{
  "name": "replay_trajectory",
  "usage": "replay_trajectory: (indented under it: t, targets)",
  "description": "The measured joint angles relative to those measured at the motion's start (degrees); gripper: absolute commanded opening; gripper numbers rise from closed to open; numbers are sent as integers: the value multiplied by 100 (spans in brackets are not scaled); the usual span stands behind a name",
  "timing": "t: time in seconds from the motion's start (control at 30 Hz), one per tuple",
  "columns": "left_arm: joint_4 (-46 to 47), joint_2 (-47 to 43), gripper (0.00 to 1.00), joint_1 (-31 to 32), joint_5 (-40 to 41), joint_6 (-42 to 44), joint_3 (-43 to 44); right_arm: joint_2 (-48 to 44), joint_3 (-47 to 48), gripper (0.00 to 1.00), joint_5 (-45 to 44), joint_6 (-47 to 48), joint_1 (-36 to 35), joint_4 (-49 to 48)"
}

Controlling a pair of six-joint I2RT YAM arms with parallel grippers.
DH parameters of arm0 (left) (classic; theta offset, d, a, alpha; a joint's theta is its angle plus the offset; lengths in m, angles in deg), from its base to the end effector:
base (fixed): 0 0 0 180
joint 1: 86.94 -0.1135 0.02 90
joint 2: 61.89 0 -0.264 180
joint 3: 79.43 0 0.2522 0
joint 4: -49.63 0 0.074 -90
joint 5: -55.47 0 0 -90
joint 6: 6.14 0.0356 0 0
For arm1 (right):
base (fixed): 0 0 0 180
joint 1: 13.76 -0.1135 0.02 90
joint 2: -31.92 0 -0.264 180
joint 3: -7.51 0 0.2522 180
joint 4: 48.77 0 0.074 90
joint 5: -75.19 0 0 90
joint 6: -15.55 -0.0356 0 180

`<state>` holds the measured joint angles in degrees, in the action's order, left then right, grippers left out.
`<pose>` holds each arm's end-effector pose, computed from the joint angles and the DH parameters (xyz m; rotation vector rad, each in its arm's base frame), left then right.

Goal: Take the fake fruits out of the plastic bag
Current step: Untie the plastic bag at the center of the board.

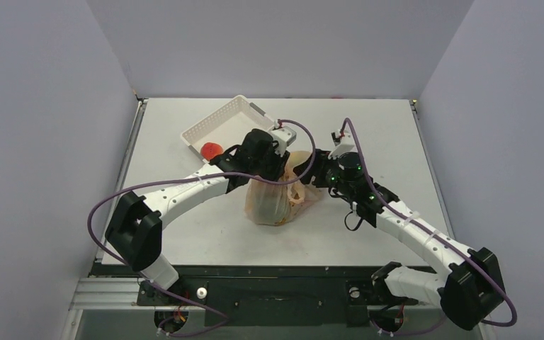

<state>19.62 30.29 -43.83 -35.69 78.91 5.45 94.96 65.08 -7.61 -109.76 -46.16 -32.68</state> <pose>0.2677 -0.2516 0.2788 0.7512 2.1371 -0.4777 0.2113 0.1393 0.2846 -0.0357 2.0539 0.8848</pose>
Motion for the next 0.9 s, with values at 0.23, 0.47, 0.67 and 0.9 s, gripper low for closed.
replay_trajectory:
  t: [0.23,0.47,0.67,0.9]
  targets:
    - [24,144,0,153,4,109,170,634,-273,47,-142,-170,-782,-732]
    - [83,114,0,177,-286,118,138,-9,-1606,52,-1137,-396,-1617,-1624]
    - [323,-118,0,181,-560,129,-155,-505,-1937,54,-1333,-505,-1331,-1502]
    - [562,-337,0,186,-857,188,-437,-1248,-1843,62,-651,-153,162,-496]
